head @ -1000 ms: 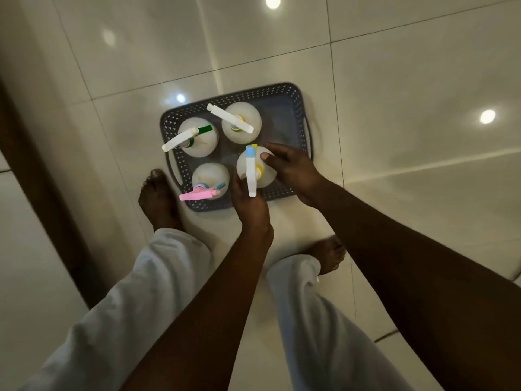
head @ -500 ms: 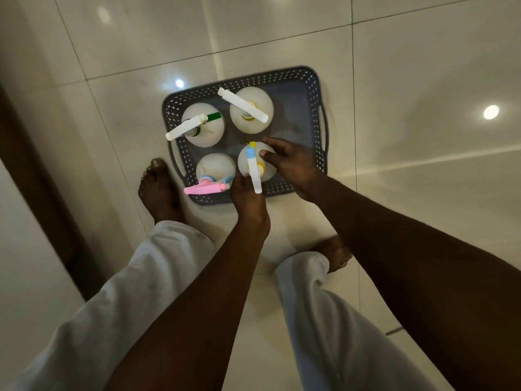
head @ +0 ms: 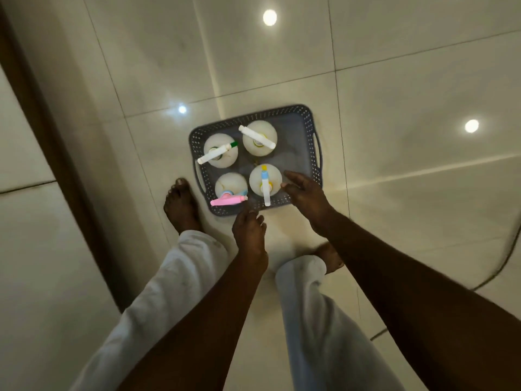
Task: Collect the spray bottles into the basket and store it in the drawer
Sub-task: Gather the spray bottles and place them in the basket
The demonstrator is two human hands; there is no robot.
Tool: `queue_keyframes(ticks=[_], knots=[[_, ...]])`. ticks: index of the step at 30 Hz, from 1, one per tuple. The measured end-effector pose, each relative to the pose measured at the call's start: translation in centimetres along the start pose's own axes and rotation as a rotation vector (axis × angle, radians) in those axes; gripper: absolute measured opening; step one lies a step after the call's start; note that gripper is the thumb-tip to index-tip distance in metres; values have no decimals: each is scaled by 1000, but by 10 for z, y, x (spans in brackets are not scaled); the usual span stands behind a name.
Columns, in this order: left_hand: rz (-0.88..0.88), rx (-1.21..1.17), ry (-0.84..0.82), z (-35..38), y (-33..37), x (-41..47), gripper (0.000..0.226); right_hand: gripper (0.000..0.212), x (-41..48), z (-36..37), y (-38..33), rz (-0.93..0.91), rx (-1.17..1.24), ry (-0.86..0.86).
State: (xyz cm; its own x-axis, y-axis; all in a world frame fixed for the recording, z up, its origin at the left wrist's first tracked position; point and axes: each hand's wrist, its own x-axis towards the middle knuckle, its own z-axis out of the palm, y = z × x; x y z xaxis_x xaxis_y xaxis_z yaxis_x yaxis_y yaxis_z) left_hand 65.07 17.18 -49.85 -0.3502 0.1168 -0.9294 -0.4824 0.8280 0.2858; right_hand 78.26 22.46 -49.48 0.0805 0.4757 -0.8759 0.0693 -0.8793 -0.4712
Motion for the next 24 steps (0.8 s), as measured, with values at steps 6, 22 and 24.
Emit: queue_keyframes(ticks=[6, 22, 24], knots=[[91, 176, -107, -23, 52, -65, 19, 31, -78, -2, -39, -86, -103, 71], [464, -113, 64, -113, 86, -121, 16, 22, -151, 61, -71, -381, -421, -223], [445, -158, 108, -137, 76, -126, 14, 23, -157, 73, -62, -382, -481, -265]])
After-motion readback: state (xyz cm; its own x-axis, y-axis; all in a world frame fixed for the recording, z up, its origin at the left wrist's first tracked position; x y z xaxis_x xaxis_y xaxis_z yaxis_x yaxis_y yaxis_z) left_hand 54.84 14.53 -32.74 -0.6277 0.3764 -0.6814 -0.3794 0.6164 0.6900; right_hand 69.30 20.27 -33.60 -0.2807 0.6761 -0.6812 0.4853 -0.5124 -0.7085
